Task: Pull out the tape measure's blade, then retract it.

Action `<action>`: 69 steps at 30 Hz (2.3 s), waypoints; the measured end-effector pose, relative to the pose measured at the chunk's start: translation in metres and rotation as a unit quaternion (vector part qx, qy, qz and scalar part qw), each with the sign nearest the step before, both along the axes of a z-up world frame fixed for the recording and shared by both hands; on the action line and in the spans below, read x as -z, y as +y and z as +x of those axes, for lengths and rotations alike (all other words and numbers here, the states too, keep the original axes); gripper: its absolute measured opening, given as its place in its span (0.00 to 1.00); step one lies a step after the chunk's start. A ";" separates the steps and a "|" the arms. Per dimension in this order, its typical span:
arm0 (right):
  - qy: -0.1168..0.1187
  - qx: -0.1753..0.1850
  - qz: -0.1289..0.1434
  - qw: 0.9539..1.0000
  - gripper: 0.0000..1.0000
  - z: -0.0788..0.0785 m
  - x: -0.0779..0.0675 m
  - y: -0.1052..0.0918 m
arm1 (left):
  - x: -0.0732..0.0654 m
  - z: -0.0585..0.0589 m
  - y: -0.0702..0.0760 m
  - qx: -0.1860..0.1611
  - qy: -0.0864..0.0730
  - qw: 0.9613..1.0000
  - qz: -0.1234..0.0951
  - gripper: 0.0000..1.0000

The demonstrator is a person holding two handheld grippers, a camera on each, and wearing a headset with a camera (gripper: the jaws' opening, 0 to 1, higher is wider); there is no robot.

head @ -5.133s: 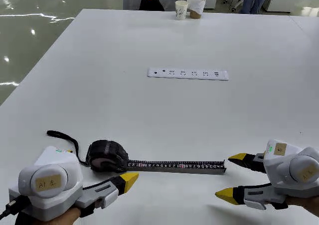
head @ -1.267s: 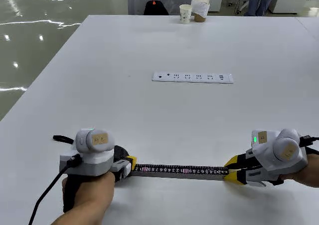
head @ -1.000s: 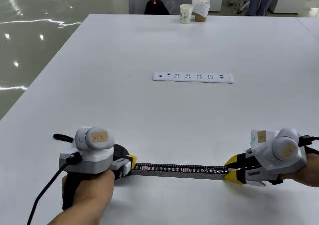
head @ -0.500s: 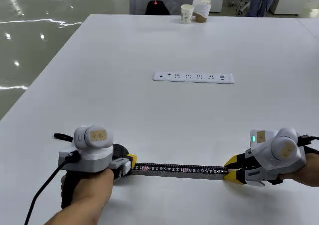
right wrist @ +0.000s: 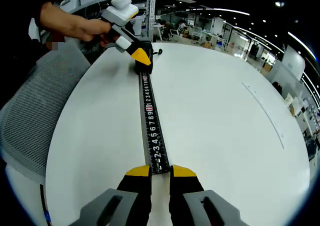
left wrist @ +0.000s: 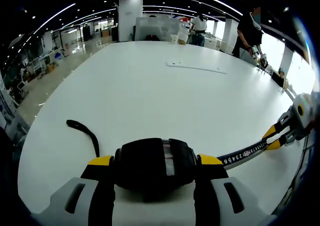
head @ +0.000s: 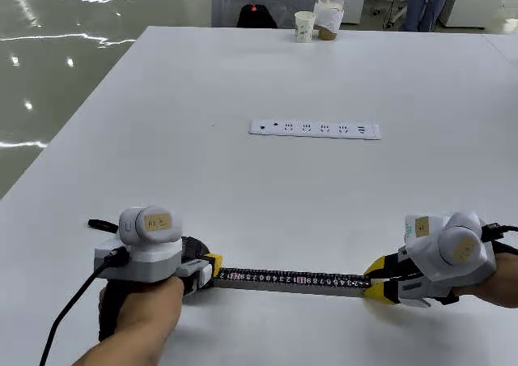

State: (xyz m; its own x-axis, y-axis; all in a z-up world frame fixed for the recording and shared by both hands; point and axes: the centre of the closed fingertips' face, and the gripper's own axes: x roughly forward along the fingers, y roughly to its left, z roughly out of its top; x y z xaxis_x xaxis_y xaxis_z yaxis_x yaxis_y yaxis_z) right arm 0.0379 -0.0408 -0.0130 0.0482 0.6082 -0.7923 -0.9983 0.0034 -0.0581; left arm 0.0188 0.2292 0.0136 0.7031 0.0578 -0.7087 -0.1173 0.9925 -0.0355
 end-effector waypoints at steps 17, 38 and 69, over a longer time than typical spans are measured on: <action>0.000 -0.002 0.002 1.000 0.09 -0.001 0.000 0.007 | 0.000 0.000 0.001 0.001 0.002 1.000 0.000 0.58; 0.000 -0.006 0.006 1.000 0.09 -0.002 0.000 0.022 | 0.000 0.001 0.001 0.005 0.000 1.000 -0.004 0.59; 0.001 -0.012 0.017 1.000 0.09 -0.006 0.000 0.054 | 0.000 0.001 0.004 0.006 0.000 1.000 -0.015 0.59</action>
State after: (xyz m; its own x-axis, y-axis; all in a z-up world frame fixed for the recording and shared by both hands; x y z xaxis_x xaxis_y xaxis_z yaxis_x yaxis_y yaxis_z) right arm 0.0316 0.0133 -0.0126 0.0325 0.6359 -0.7711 -0.9982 -0.0177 -0.0567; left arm 0.0195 0.2335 0.0141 0.7040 0.0282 -0.7096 -0.1059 0.9922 -0.0656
